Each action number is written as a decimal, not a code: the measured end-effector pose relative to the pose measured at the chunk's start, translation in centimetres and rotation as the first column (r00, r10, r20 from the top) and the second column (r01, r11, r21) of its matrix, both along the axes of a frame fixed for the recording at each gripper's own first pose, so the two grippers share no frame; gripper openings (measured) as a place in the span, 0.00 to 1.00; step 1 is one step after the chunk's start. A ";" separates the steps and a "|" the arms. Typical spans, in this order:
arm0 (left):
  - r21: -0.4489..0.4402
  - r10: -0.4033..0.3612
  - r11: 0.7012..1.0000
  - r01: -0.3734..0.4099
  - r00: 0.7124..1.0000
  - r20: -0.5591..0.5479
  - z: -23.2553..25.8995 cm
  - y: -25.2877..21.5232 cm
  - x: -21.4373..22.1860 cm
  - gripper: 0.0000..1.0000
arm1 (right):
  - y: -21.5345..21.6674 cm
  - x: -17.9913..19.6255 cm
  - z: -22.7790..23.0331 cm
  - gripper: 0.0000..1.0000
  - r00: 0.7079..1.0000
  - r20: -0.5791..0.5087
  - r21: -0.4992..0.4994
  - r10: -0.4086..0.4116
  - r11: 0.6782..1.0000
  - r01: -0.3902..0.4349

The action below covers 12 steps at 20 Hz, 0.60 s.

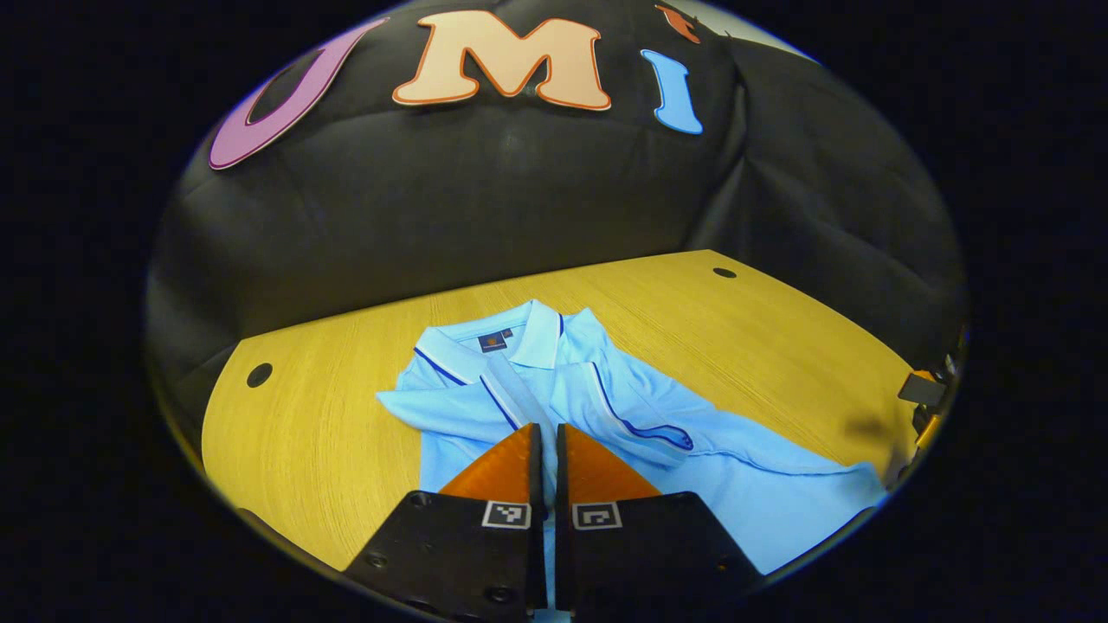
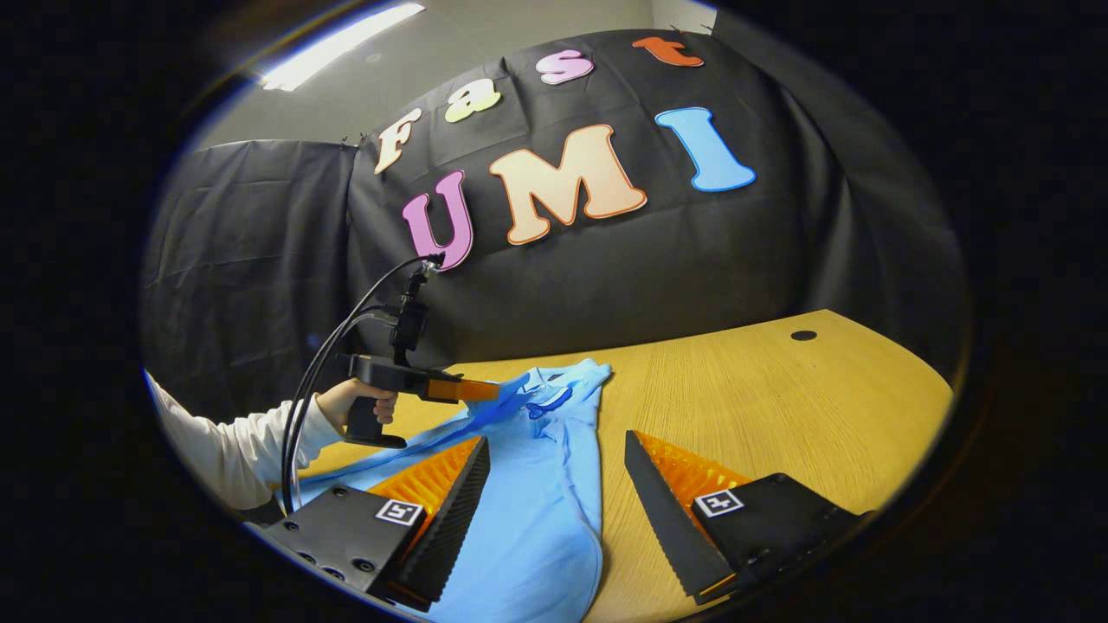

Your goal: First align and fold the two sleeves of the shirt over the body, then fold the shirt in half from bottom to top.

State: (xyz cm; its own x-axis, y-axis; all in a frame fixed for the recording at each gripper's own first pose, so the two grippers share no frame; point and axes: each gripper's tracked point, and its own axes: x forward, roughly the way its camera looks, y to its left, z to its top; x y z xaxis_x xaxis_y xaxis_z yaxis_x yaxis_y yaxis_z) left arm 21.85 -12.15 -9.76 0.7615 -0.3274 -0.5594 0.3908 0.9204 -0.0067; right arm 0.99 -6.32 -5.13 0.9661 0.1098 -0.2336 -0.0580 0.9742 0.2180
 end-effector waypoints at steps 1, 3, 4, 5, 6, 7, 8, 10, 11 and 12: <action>-0.002 0.006 1.000 -0.006 1.000 -0.010 -0.1 -0.1 -0.2 0.04 | 0.1 0.1 -0.1 0.97 1.000 -0.005 -0.005 -0.002 1.000 0.002; -0.026 0.009 1.000 -0.009 1.000 -0.010 0.1 -0.4 -0.7 0.14 | 0.4 0.1 -0.2 0.98 1.000 -0.011 -0.011 0.001 1.000 -0.002; -0.037 0.009 0.999 -0.009 1.000 -0.009 0.5 -0.4 -1.2 0.34 | 0.7 0.0 -0.3 0.97 1.000 -0.014 -0.014 0.006 1.000 -0.006; -0.035 0.013 0.999 -0.013 1.000 -0.005 1.0 0.0 -1.8 0.58 | 0.9 0.1 -0.4 0.97 1.000 -0.018 -0.022 0.011 1.000 -0.011; -0.025 0.022 0.999 -0.022 1.000 0.004 1.5 0.6 -2.4 0.82 | 1.2 0.0 -0.6 0.97 1.000 -0.024 -0.032 0.012 0.999 -0.013; -0.007 0.031 0.999 -0.031 0.999 0.013 1.9 1.4 -3.2 0.90 | 1.3 0.0 -0.7 0.98 1.000 -0.029 -0.047 0.012 0.999 -0.013; 0.008 0.043 0.999 -0.043 0.999 0.022 2.4 2.3 -4.3 0.92 | 1.4 0.0 -0.9 0.98 0.999 -0.031 -0.057 0.013 0.998 -0.014; 0.025 0.061 0.998 -0.062 0.997 0.038 3.2 4.0 -6.7 0.91 | 1.9 -0.1 -1.2 0.98 0.999 -0.044 -0.054 0.012 0.998 -0.014; 0.029 0.070 0.997 -0.071 0.996 0.047 3.6 4.9 -8.0 0.91 | 2.2 -0.4 -1.3 0.97 0.999 -0.050 -0.050 0.012 0.999 -0.014; 0.038 0.074 0.996 -0.076 0.996 0.052 4.0 5.8 -9.7 0.91 | 2.5 -0.8 -1.5 0.98 0.998 -0.059 -0.053 0.014 0.998 -0.017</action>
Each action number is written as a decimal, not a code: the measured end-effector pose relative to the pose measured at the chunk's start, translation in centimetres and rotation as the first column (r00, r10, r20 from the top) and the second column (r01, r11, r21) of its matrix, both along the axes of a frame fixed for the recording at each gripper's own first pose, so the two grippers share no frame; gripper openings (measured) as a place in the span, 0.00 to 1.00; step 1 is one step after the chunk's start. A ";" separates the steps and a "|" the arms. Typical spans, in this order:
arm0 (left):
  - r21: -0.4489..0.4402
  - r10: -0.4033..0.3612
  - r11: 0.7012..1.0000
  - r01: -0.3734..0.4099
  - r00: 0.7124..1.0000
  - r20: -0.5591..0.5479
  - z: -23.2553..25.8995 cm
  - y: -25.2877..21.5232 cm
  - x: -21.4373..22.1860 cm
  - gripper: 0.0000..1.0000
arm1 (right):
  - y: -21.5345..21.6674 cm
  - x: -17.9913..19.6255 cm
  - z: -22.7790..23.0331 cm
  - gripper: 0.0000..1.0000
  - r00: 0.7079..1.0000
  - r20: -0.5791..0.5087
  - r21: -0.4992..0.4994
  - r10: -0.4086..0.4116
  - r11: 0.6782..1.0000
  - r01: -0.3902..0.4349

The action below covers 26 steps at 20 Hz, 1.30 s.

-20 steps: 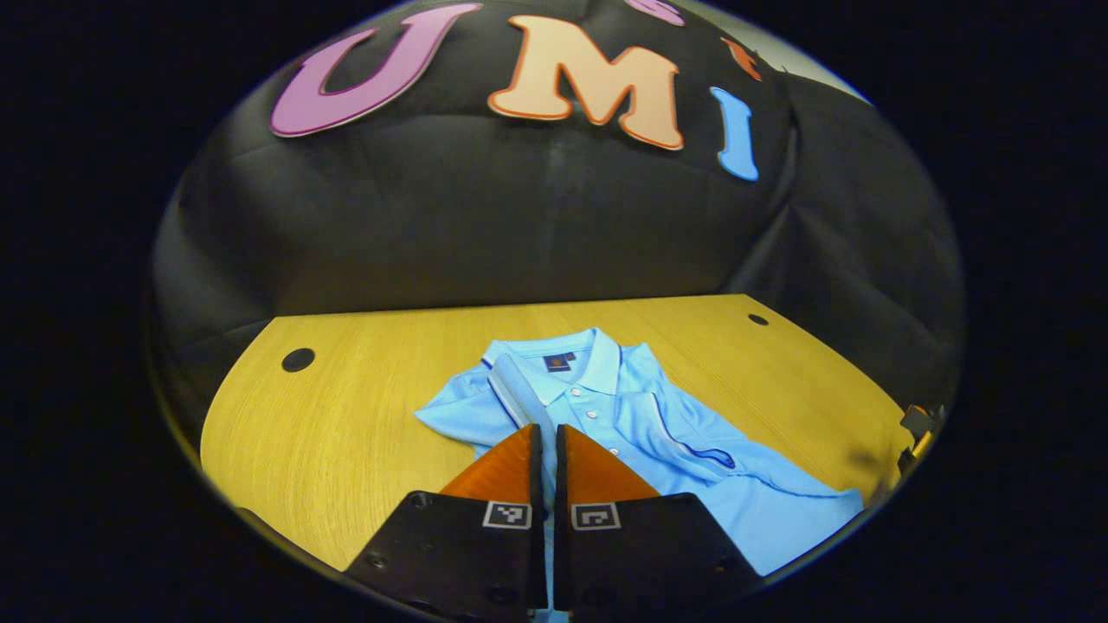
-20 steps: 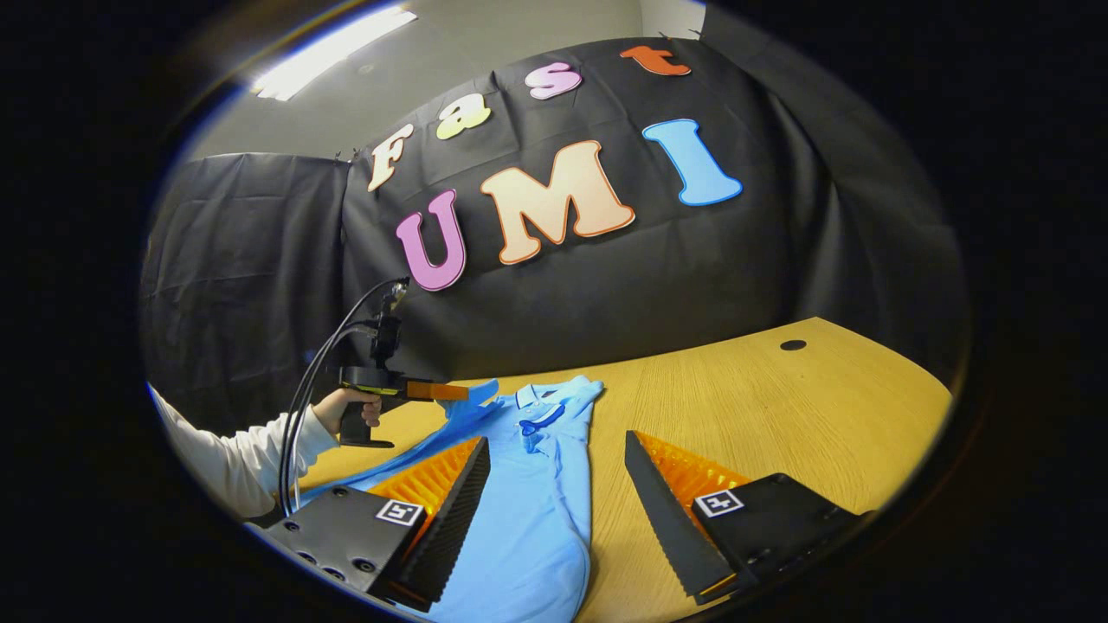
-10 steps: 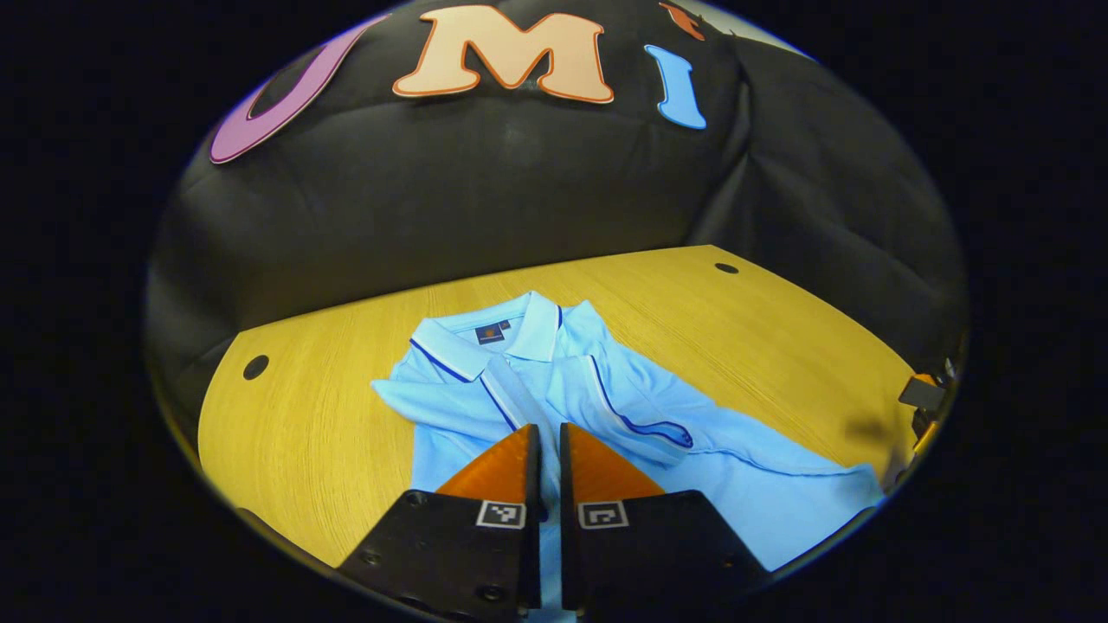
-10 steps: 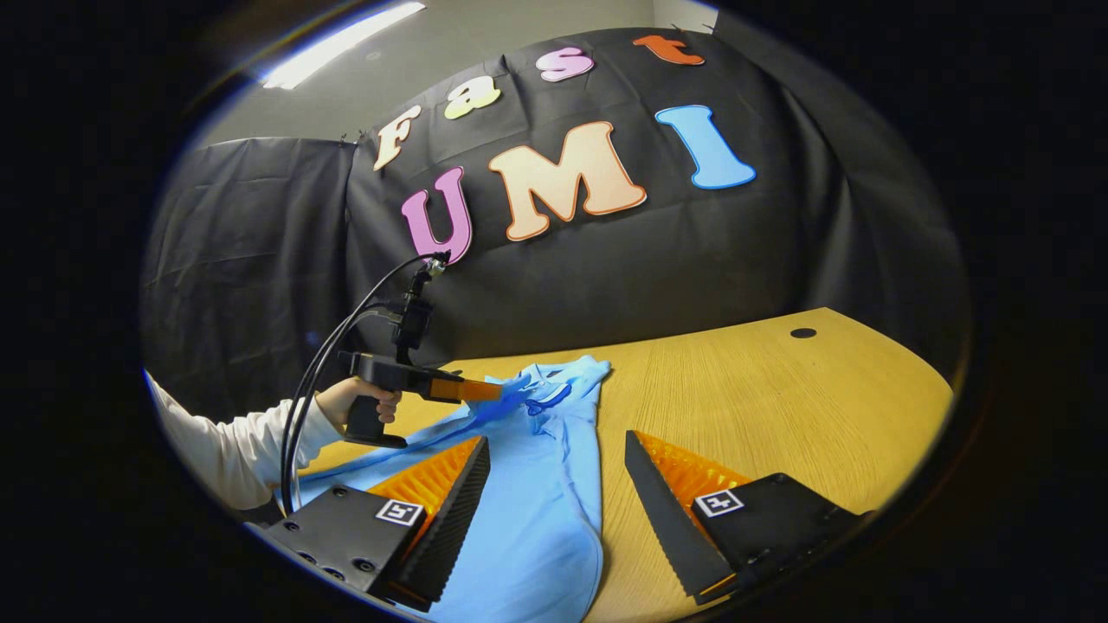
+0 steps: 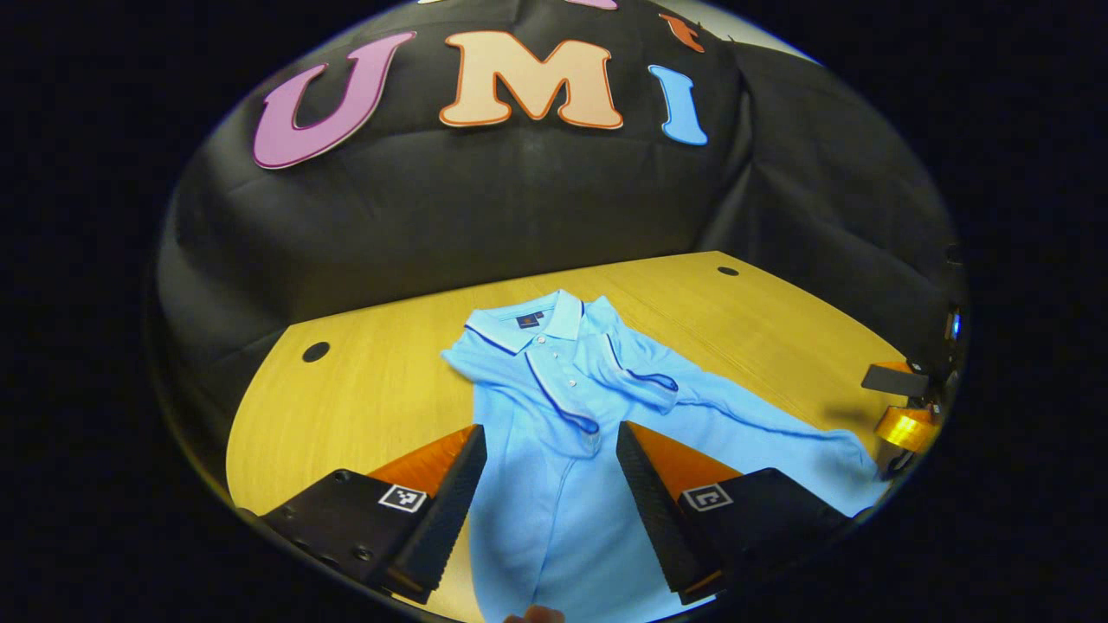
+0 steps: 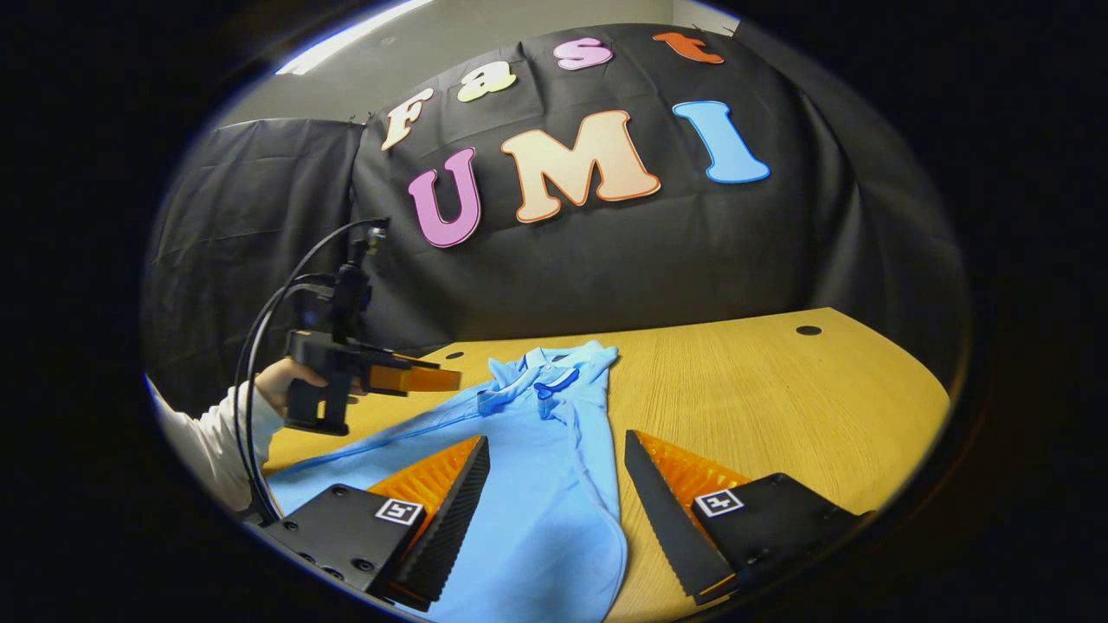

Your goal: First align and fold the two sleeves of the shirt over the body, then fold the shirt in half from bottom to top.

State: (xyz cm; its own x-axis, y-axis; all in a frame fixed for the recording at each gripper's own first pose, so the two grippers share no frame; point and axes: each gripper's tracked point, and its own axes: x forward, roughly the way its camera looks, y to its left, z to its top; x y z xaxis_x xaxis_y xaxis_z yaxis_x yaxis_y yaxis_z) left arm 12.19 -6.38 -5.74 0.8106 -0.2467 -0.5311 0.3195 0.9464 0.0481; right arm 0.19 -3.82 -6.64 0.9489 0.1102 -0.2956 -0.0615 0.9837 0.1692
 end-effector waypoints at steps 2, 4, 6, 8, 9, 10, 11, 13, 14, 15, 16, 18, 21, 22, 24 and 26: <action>-0.006 0.018 1.000 -0.018 1.000 0.021 1.1 1.4 -3.3 0.91 | 0.4 -1.2 -0.7 0.97 0.999 -0.032 -0.028 0.006 1.000 -0.006; -0.015 0.027 1.000 -0.026 0.999 0.024 1.7 2.4 -6.8 0.90 | 1.0 -2.5 -0.9 0.98 0.998 -0.061 -0.043 0.008 0.999 -0.010; -0.009 0.042 0.999 -0.042 0.998 0.035 1.9 3.5 -9.8 0.90 | 2.3 -4.1 -0.9 0.98 0.996 -0.083 -0.014 0.033 0.999 -0.035; -0.012 0.069 0.998 -0.069 0.997 0.022 1.4 4.4 -13.1 0.90 | 3.1 -5.8 -1.3 0.98 0.993 -0.111 0.007 0.050 0.999 -0.050; -0.021 0.078 0.997 -0.078 0.997 0.005 0.9 4.7 -14.7 0.91 | 3.3 -6.5 -1.5 0.98 0.991 -0.124 -0.003 0.054 0.999 -0.054; -0.028 0.094 0.995 -0.094 0.996 -0.008 0.4 5.1 -16.2 0.90 | 3.3 -7.3 -1.9 0.98 0.989 -0.139 -0.020 0.057 0.998 -0.060; -0.036 0.111 0.993 -0.112 0.994 -0.016 0.1 5.5 -17.4 0.90 | 3.3 -8.0 -2.2 0.98 0.987 -0.153 -0.038 0.056 0.997 -0.062; -0.049 0.133 0.990 -0.134 0.991 -0.029 -0.6 5.9 -19.7 0.90 | 3.3 -9.6 -3.1 0.98 0.981 -0.186 -0.058 0.059 0.996 -0.071; -0.051 0.132 0.990 -0.135 0.990 -0.043 -1.3 6.0 -21.0 0.90 | 3.4 -10.3 -3.5 0.98 0.978 -0.200 -0.058 0.060 0.996 -0.073; -0.047 0.140 0.989 -0.142 0.989 -0.046 -1.9 6.1 -22.2 0.90 | 3.5 -11.0 -3.9 0.98 0.975 -0.213 -0.056 0.060 0.996 -0.074; -0.038 0.138 0.989 -0.140 0.989 -0.060 -2.5 6.0 -23.2 0.90 | 3.6 -11.7 -4.5 0.94 0.972 -0.229 -0.060 0.056 0.996 -0.072; 0.001 0.133 0.991 -0.134 0.988 -0.080 -3.9 5.9 -25.0 0.90 | 3.1 -12.7 -5.4 0.98 0.966 -0.257 -0.078 0.034 0.995 -0.056; 0.021 0.124 0.992 -0.123 0.991 -0.060 -3.8 5.6 -26.2 0.90 | 2.8 -14.2 -6.4 0.98 0.955 -0.296 -0.092 0.010 0.995 -0.038; 0.017 0.127 0.992 -0.126 0.990 -0.060 -3.9 5.6 -26.4 0.89 | 2.7 -14.6 -6.6 0.98 0.954 -0.300 -0.103 0.000 0.994 -0.033; 0.016 0.143 0.990 -0.143 0.987 -0.070 -4.5 6.0 -26.9 0.87 | 2.5 -15.2 -6.6 0.98 0.955 -0.295 -0.133 -0.012 0.991 -0.028; -0.004 0.155 0.988 -0.156 0.984 -0.084 -5.0 5.9 -27.3 0.86 | 2.6 -15.6 -6.8 0.98 0.954 -0.299 -0.141 -0.012 0.989 -0.032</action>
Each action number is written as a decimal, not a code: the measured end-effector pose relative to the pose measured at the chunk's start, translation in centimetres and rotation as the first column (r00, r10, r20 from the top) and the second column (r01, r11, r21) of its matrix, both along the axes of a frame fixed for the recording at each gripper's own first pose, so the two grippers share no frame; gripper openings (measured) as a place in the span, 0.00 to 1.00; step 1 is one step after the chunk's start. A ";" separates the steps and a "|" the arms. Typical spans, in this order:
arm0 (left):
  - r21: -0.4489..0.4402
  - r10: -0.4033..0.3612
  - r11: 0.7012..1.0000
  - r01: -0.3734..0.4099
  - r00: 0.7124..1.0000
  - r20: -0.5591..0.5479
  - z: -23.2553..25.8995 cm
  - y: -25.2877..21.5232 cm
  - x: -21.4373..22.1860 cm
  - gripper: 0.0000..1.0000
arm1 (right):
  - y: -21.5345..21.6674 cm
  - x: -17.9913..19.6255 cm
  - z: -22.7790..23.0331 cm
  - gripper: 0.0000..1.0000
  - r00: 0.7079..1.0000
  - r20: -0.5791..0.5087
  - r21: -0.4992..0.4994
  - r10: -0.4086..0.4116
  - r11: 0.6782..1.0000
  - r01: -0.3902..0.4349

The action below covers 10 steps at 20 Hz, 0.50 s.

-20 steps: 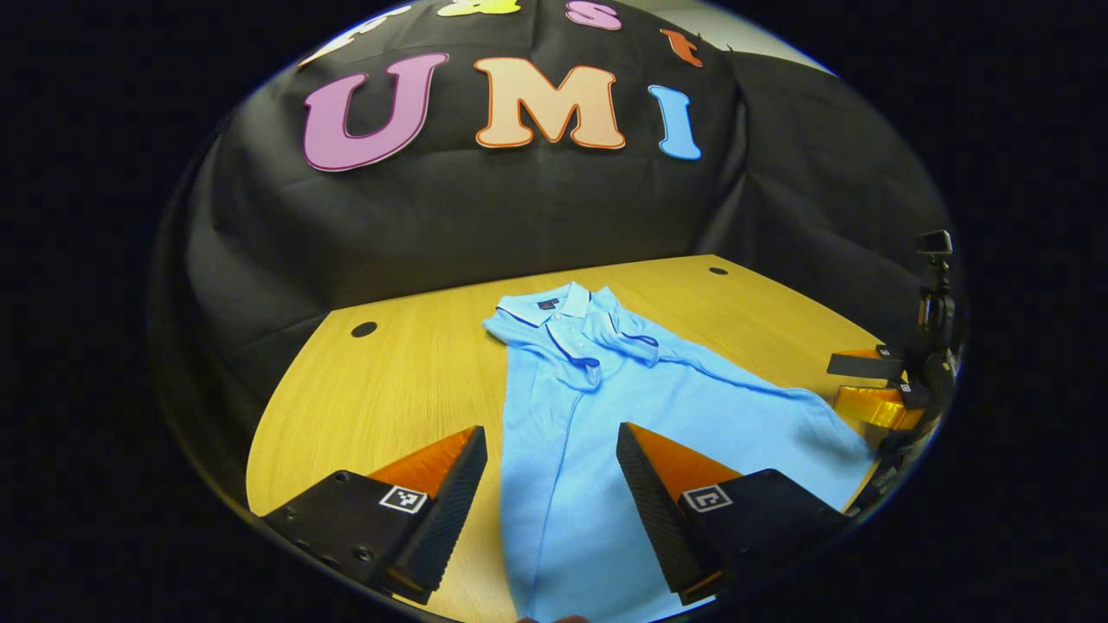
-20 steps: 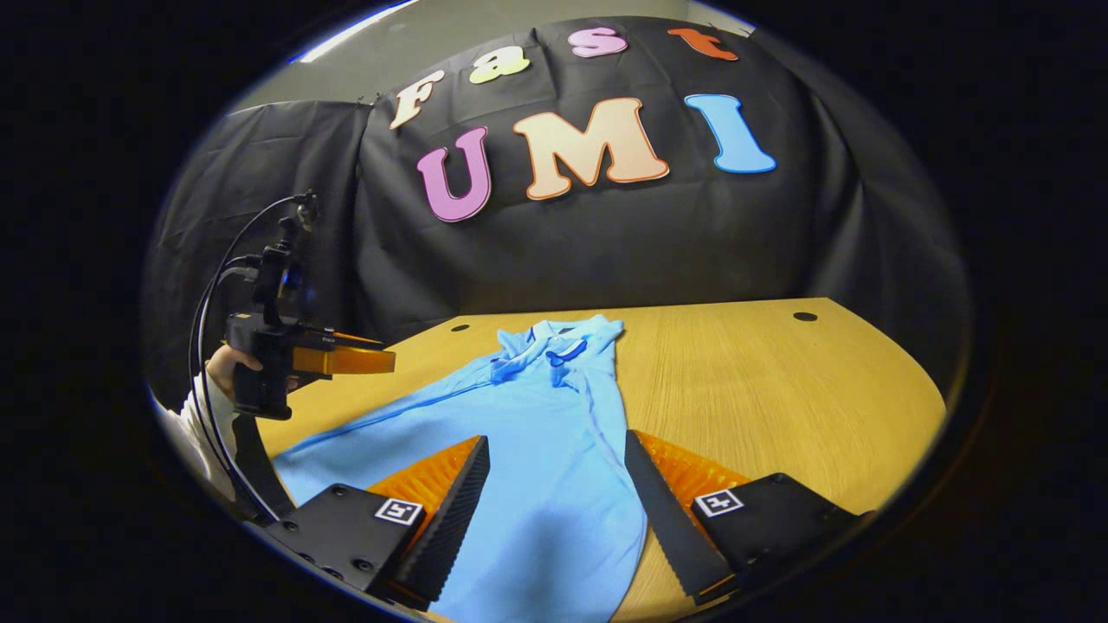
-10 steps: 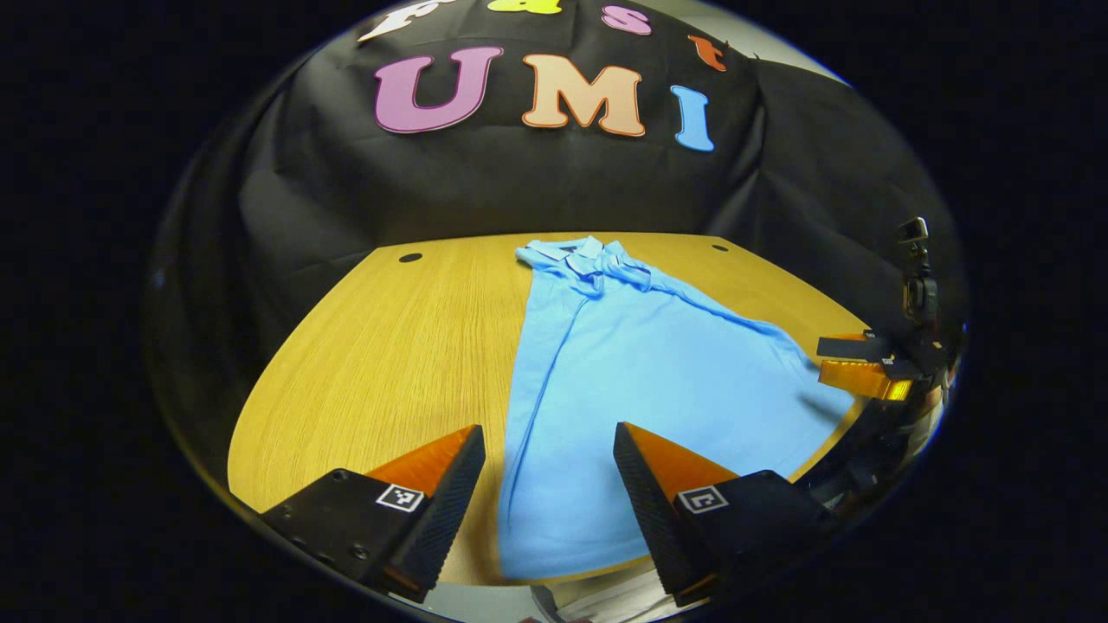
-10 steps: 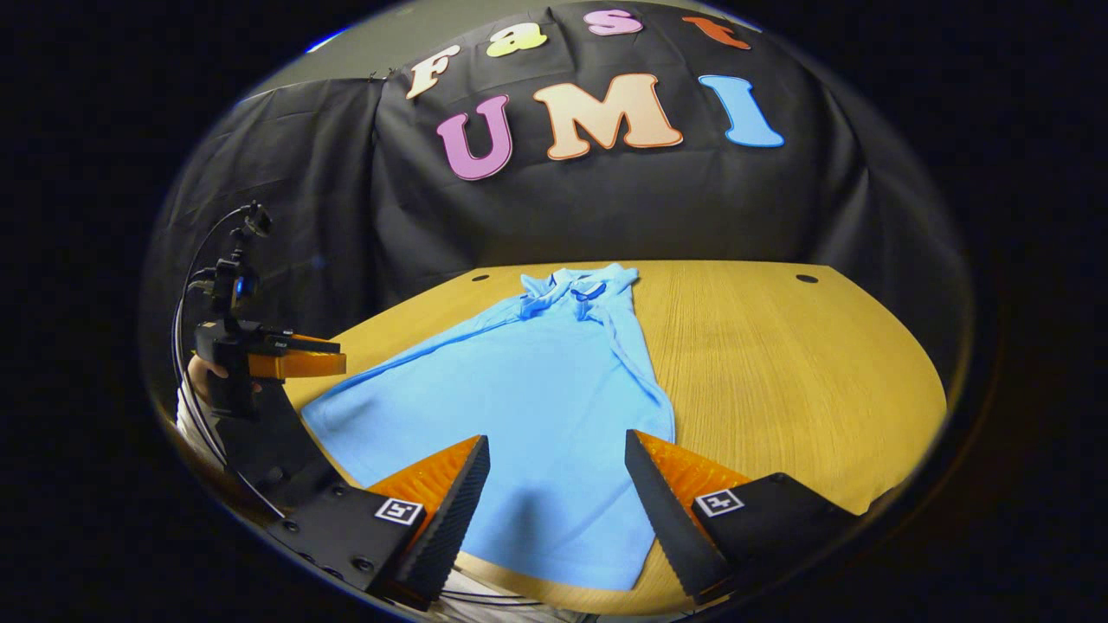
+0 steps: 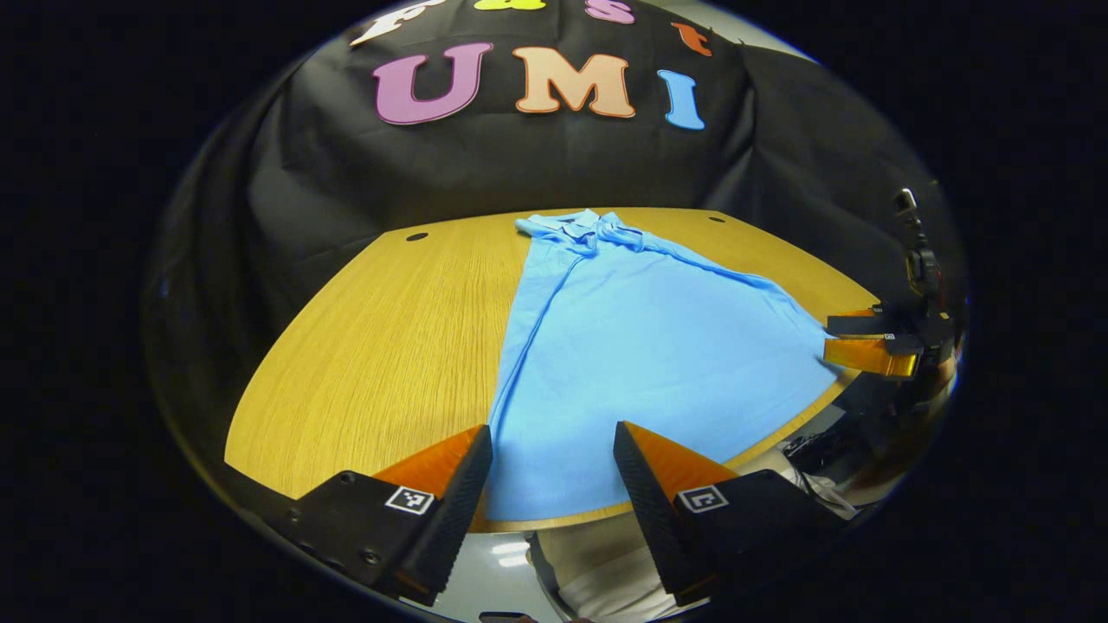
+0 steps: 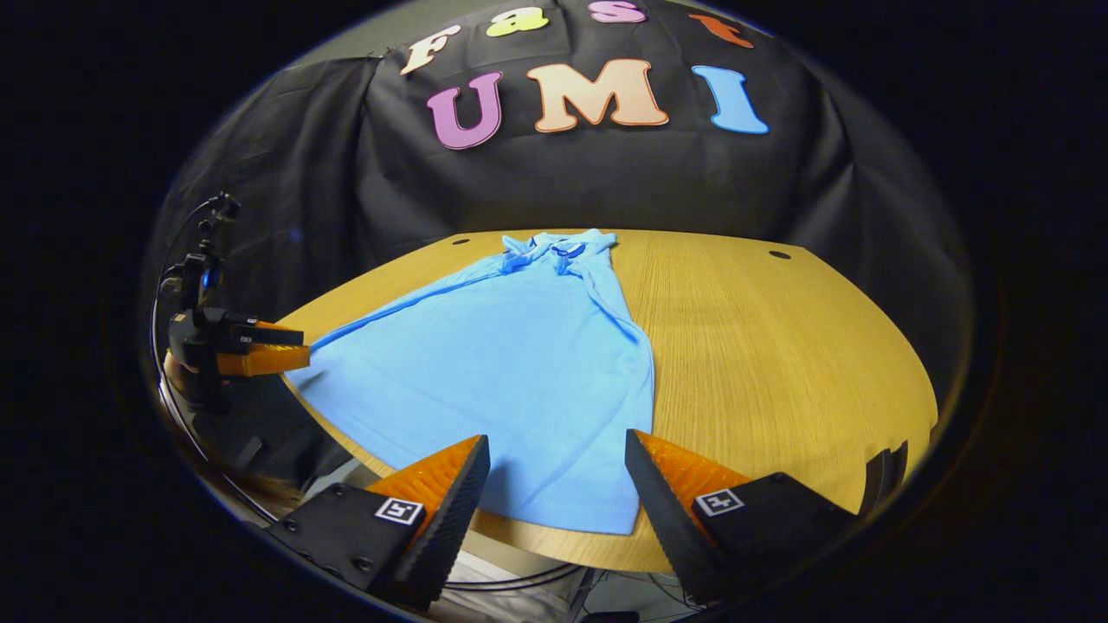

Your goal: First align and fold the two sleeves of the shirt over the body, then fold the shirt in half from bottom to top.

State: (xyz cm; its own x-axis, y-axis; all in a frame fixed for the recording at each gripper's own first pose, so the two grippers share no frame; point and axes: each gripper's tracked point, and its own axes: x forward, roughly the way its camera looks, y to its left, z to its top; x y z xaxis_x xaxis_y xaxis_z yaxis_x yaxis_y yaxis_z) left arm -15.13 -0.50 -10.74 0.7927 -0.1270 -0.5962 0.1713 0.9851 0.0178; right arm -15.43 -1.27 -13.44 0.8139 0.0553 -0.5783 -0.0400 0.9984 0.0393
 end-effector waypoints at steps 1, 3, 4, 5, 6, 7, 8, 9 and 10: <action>-0.008 0.003 1.000 -0.003 1.000 -0.004 -0.3 -0.1 -0.3 0.86 | 0.0 -0.1 -0.1 0.94 1.000 -0.004 -0.003 0.001 1.000 -0.001; 0.003 0.012 1.000 -0.012 1.000 -0.014 -1.1 0.1 -0.4 0.87 | -0.1 -0.2 -0.5 0.98 1.000 -0.006 -0.022 0.004 1.000 -0.004; 0.016 0.016 1.000 -0.016 1.000 -0.013 -1.4 0.2 -0.5 0.87 | -0.1 -0.3 -0.5 0.98 1.000 -0.008 -0.031 0.009 0.999 -0.009; 0.029 0.014 0.999 -0.013 1.000 -0.013 -1.5 0.2 -0.6 0.87 | -0.1 -0.3 -0.7 0.98 1.000 -0.010 -0.039 0.014 0.999 -0.015; 0.038 0.013 0.999 -0.013 1.000 0.002 -1.3 0.1 -0.4 0.86 | -0.1 -0.3 -0.7 0.98 1.000 -0.008 -0.048 0.020 0.999 -0.020; 0.049 0.009 0.999 -0.010 1.000 0.003 -1.4 0.0 -0.3 0.86 | -0.1 -0.2 -0.7 0.98 1.000 -0.003 -0.053 0.020 0.998 -0.020; 0.046 0.009 0.999 -0.010 1.000 0.004 -1.6 -0.1 -0.3 0.86 | -0.1 -0.3 -0.8 0.98 1.000 0.000 -0.053 0.018 0.998 -0.018; 0.034 0.017 0.999 -0.017 1.000 -0.005 -1.7 -0.2 -0.3 0.86 | -0.2 -0.2 -0.8 0.98 1.000 0.003 -0.050 0.014 0.999 -0.014; 0.017 0.034 0.999 -0.034 0.999 -0.012 -1.8 -0.2 -0.5 0.85 | -0.2 -0.3 -0.9 0.94 1.000 0.006 -0.046 0.007 0.999 -0.007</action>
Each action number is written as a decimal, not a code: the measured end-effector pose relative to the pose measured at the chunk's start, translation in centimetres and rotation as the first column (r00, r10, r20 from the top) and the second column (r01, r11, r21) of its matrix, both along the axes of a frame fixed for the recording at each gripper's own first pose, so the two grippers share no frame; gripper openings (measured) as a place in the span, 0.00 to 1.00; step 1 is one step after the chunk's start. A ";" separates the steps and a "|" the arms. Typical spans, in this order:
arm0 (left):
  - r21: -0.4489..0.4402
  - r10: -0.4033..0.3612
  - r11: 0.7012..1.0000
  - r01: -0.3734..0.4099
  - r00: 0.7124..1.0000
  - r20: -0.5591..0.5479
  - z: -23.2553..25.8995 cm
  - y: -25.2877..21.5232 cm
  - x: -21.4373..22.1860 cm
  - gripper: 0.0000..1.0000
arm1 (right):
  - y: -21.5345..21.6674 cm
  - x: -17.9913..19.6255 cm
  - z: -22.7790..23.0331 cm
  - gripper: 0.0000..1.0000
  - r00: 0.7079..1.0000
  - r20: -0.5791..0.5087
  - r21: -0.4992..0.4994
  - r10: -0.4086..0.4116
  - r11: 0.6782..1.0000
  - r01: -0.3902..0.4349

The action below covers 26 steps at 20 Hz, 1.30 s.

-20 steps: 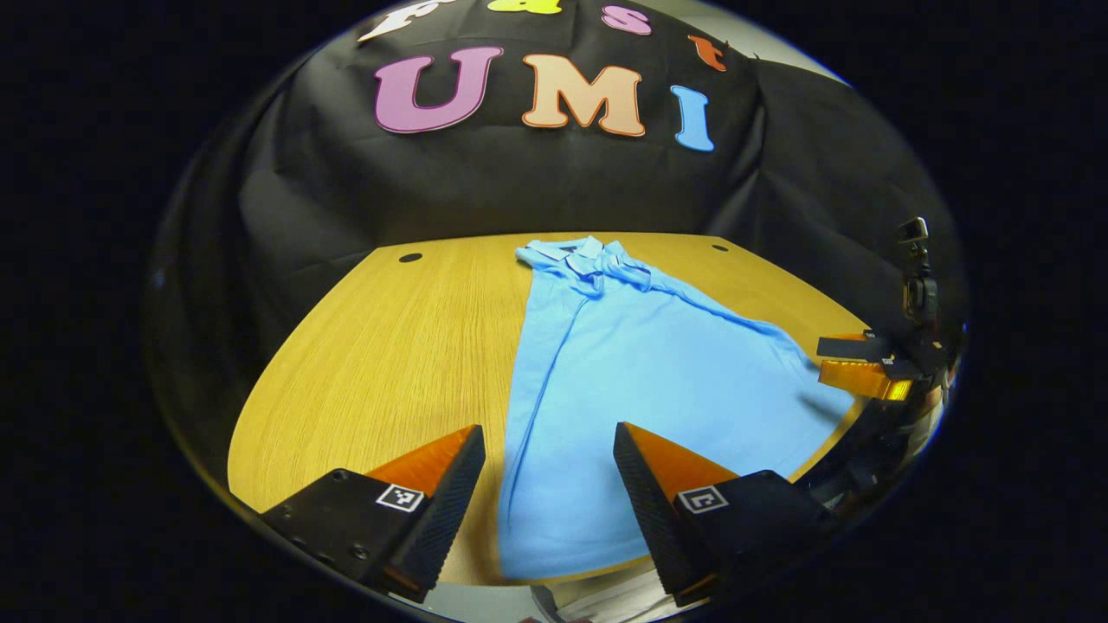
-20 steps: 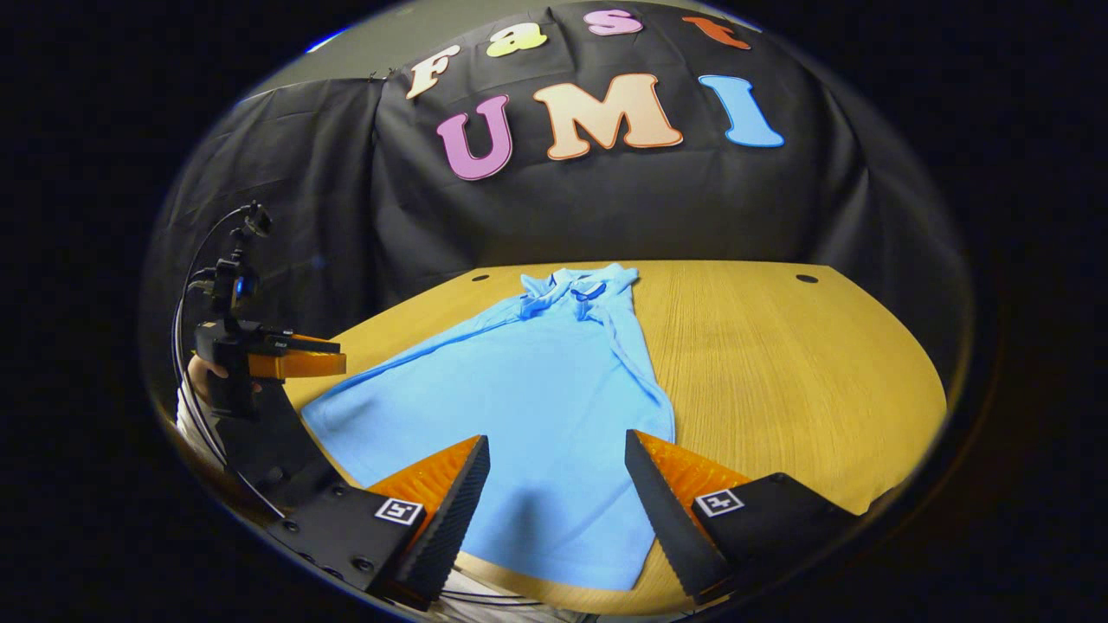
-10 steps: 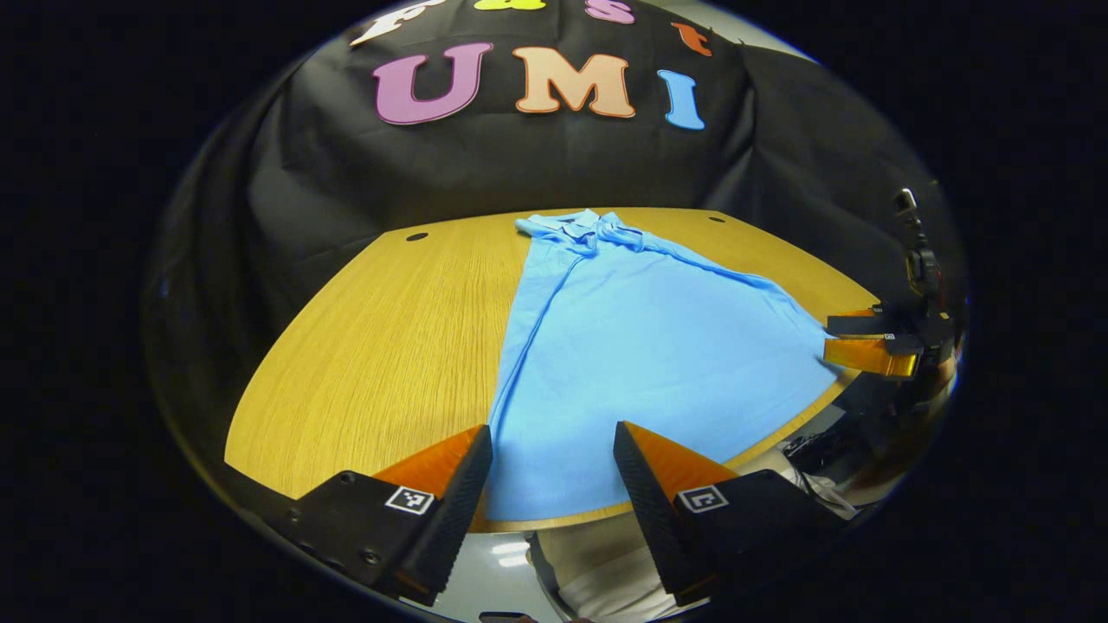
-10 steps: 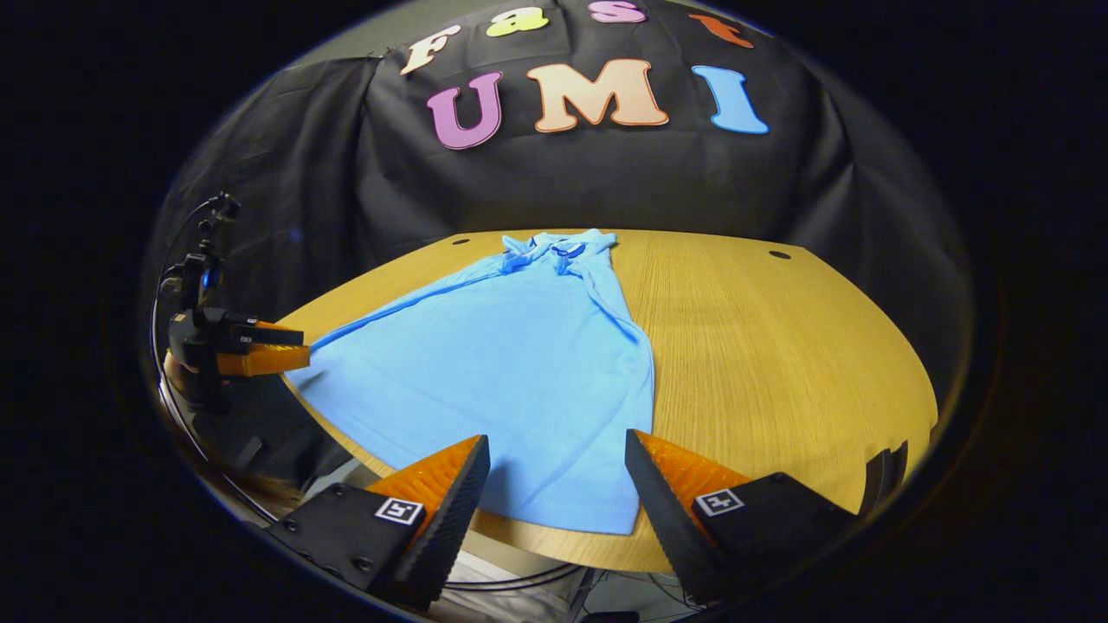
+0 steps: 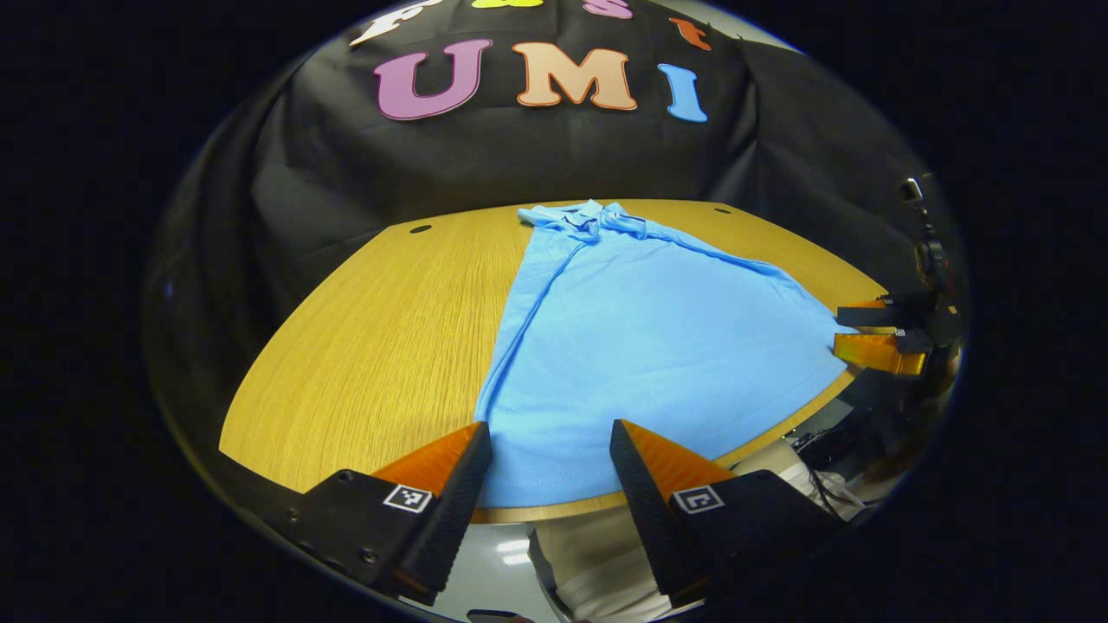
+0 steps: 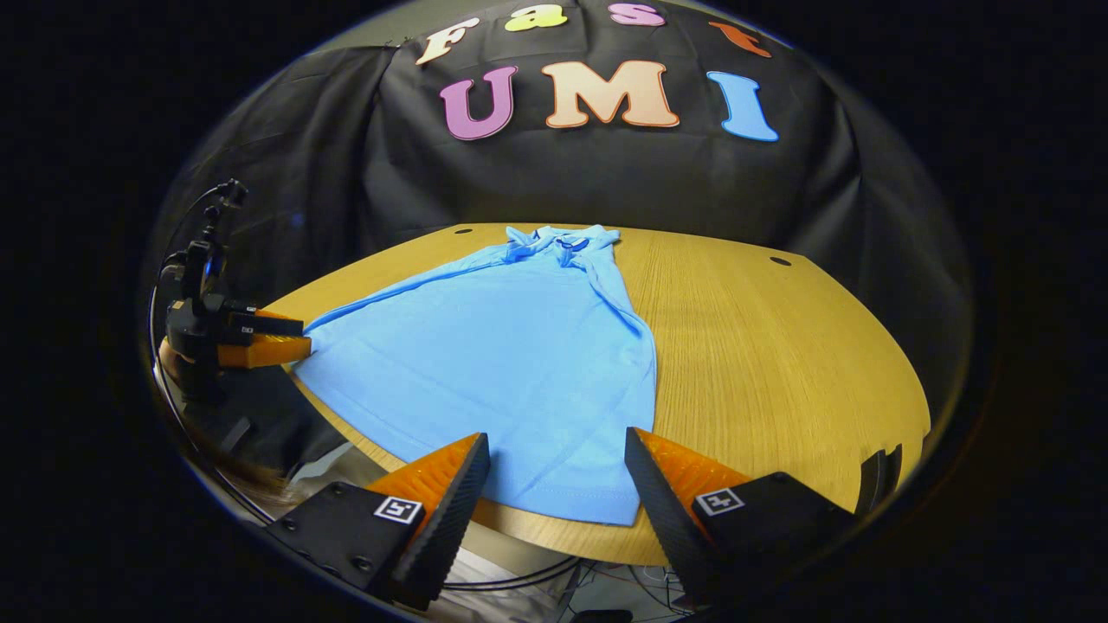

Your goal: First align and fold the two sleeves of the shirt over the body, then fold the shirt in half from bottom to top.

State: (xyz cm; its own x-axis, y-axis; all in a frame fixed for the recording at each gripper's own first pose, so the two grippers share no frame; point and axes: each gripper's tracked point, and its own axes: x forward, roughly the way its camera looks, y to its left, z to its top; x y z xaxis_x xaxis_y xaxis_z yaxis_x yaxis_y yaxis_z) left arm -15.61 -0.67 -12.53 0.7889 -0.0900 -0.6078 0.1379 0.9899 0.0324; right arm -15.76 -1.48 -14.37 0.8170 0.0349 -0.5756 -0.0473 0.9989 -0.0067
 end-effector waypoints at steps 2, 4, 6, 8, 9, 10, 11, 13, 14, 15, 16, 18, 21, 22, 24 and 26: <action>-0.005 -0.002 1.000 0.003 1.000 0.013 0.0 -0.2 -0.1 0.84 | 0.2 0.0 -0.1 0.94 1.000 0.010 -0.009 0.005 1.000 -0.005; -0.008 -0.007 1.000 0.007 1.000 0.026 -0.1 -0.3 0.0 0.83 | 0.3 0.0 -0.2 0.97 1.000 0.017 0.002 0.005 1.000 -0.005; -0.024 -0.028 0.999 0.029 0.999 0.044 -0.1 -0.8 0.0 0.81 | 1.2 0.0 -0.2 0.85 0.999 0.028 0.008 0.023 1.000 -0.023; -0.040 -0.060 0.997 0.062 0.997 0.056 -0.1 -1.8 0.0 0.67 | 1.9 0.2 -0.4 0.67 0.998 0.038 0.007 0.042 0.999 -0.042; -0.052 -0.079 0.995 0.082 0.995 0.058 -0.3 -2.5 0.0 0.56 | 2.2 0.2 -0.4 0.62 0.998 0.040 0.008 0.049 0.999 -0.050; -0.071 -0.093 0.993 0.097 0.994 0.064 -0.2 -3.0 -0.1 0.39 | 2.6 0.3 -0.6 0.50 0.998 0.038 0.013 0.058 0.998 -0.059; -0.082 -0.088 0.992 0.094 0.994 0.069 -0.2 -3.1 0.0 0.23 | 3.0 0.3 -0.6 0.45 0.997 0.037 0.029 0.070 0.997 -0.071; -0.103 -0.080 0.991 0.088 0.994 0.074 -0.2 -3.1 0.2 0.01 | 3.4 0.2 -0.5 0.21 0.996 0.034 0.045 0.077 0.996 -0.079; -0.108 -0.079 0.990 0.087 0.994 0.075 -0.2 -3.1 0.1 0.00 | 3.4 0.2 -0.6 0.11 0.996 0.029 0.037 0.082 0.996 -0.083; -0.107 -0.082 0.990 0.091 0.994 0.079 -0.2 -3.1 0.2 0.00 | 3.4 0.3 -0.4 0.11 0.995 0.039 0.023 0.092 0.995 -0.093; -0.100 -0.090 0.990 0.099 0.992 0.085 -0.2 -3.2 0.2 0.00 | 3.5 0.3 -0.5 0.11 0.994 0.045 0.005 0.096 0.995 -0.096; -0.091 -0.096 0.990 0.104 0.991 0.088 -0.3 -3.1 0.3 0.00 | 3.3 0.5 -0.4 0.04 0.993 0.069 -0.018 0.098 0.995 -0.097; -0.099 -0.084 0.991 0.093 0.992 0.092 -0.1 -3.1 0.3 0.00 | 3.3 0.4 -0.4 0.04 0.996 0.045 0.011 0.072 0.997 -0.072; -0.104 -0.081 0.990 0.091 0.992 0.095 -0.1 -3.1 0.4 0.00 | 3.3 0.4 -0.5 0.04 0.997 0.035 0.019 0.065 0.998 -0.066; -0.105 -0.077 0.991 0.087 0.993 0.095 -0.1 -3.2 0.4 0.00 | 3.2 0.4 -0.2 0.03 0.997 0.033 0.010 0.065 0.998 -0.065; -0.105 -0.068 0.992 0.077 0.994 0.087 0.0 -3.2 0.6 0.00 | 2.9 0.7 0.2 0.02 0.997 0.061 -0.004 0.039 0.999 -0.039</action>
